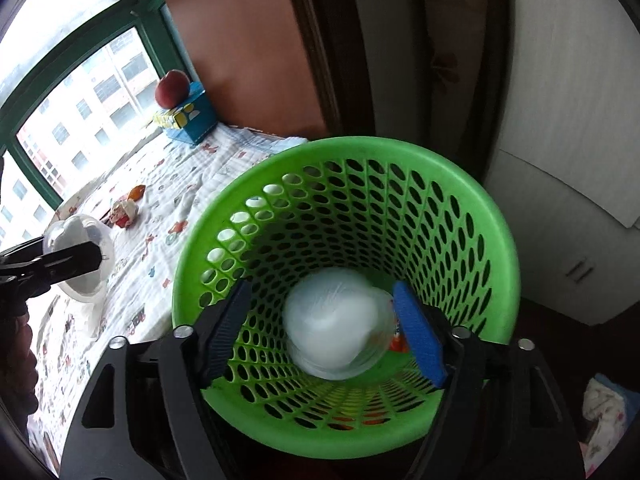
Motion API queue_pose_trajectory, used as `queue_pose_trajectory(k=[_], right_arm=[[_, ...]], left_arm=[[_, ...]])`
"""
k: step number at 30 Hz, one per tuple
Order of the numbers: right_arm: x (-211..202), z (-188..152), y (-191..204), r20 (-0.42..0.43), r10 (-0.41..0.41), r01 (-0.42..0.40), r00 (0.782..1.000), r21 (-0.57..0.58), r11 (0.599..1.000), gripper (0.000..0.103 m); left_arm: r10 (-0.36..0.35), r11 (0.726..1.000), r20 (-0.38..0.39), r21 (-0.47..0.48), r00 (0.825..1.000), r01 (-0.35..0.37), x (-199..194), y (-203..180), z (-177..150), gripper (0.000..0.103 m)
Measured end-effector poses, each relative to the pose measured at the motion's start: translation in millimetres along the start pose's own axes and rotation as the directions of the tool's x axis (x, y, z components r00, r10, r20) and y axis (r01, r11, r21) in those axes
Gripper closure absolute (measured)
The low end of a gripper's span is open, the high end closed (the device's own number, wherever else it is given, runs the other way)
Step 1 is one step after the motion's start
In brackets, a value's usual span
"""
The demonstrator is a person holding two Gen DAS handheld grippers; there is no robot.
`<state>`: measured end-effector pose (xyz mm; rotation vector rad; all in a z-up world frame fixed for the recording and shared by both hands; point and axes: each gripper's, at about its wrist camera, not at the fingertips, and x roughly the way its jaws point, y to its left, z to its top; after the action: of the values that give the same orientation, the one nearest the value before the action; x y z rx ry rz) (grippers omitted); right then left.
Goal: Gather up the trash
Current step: 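Carry both cups to the green basket and release them inside, then move both tools back over the bed toward remaining trash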
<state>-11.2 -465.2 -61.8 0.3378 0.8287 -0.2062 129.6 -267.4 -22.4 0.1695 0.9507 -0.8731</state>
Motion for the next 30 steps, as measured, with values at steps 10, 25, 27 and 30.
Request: queue_pose_trajectory(k=[10, 25, 27, 30], right_arm=[[-23, -4, -11, 0.052, -0.045, 0.047, 0.998, -0.032, 0.998, 0.024], [-39, -25, -31, 0.068, -0.049, 0.049, 0.996, 0.001, 0.999, 0.022], [-39, -26, -33, 0.067, -0.047, 0.047, 0.997, 0.005, 0.999, 0.022], [-40, -27, -32, 0.067, -0.045, 0.045, 0.997, 0.007, 0.999, 0.022]], left_arm=[[-0.028, 0.999, -0.03, 0.031, 0.999, 0.029, 31, -31, 17, 0.041], [-0.058, 0.997, -0.105, 0.044, 0.993, 0.063, 67, -61, 14, 0.035], [-0.066, 0.997, -0.103, 0.036, 0.993, 0.07, 68, -63, 13, 0.031], [-0.066, 0.997, -0.092, 0.04, 0.994, 0.07, 65, -64, 12, 0.031]])
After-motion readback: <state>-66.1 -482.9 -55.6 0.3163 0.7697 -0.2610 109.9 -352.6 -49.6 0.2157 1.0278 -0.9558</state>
